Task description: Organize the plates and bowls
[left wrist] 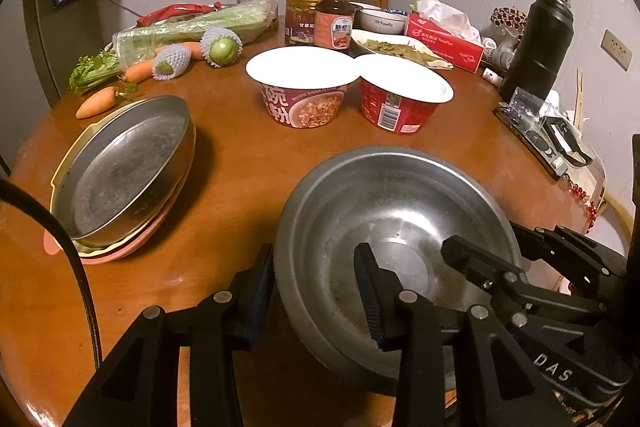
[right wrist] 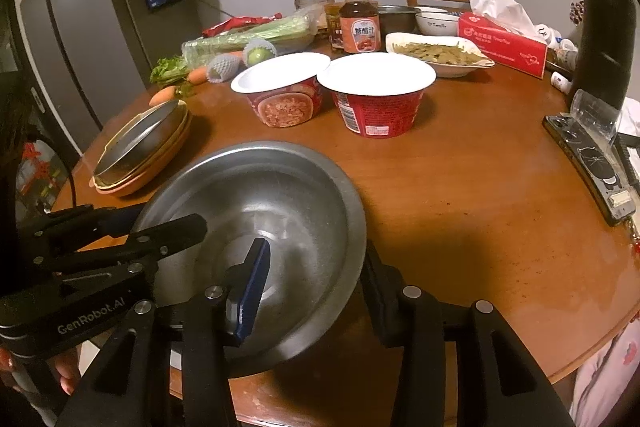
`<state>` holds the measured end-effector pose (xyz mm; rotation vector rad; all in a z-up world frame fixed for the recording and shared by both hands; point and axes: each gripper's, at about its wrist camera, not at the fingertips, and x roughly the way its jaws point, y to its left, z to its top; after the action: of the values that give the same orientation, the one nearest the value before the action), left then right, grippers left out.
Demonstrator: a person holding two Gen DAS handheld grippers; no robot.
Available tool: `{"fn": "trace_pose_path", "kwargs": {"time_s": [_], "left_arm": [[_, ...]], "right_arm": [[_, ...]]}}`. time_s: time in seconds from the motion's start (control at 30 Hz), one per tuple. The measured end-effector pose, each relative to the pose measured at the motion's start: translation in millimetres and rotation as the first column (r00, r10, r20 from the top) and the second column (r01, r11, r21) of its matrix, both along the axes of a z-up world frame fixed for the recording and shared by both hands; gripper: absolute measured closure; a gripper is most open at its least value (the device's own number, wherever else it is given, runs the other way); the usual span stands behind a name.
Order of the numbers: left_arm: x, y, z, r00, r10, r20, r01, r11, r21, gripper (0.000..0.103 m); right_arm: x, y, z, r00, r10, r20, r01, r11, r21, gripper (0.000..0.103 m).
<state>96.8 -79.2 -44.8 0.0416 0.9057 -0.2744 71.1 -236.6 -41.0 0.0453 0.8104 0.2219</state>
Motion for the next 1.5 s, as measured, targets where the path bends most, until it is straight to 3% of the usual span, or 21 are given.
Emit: {"fn": "trace_pose_path", "kwargs": {"time_s": [0.4,0.67,1.07,1.5], "left_arm": [[-3.8,28.0,27.8,0.998,0.058,0.038,-0.057,0.998,-0.033,0.061],[31.8,35.7,52.1,0.996,0.076,0.051,-0.074,0.996,-0.044,0.061],[132.9,17.3,51.2,0.992,0.118,-0.048,-0.119,0.993,-0.017,0.06],[185.2,10.6,28.7,0.977,0.133,-0.164,-0.141,0.989,-0.036,0.061]], "right_arm": [[-5.3,-16.1,16.7,0.998,-0.039,0.046,0.037,0.999,0.028,0.056],[11.8,-13.4,42.0,0.995,-0.028,0.098,0.026,0.999,0.031,0.055],[76.6,15.2,55.5,0.995,0.047,0.086,-0.046,0.999,-0.017,0.055],[137.1,18.5,61.2,0.995,0.09,0.049,-0.086,0.993,-0.079,0.055]]}}
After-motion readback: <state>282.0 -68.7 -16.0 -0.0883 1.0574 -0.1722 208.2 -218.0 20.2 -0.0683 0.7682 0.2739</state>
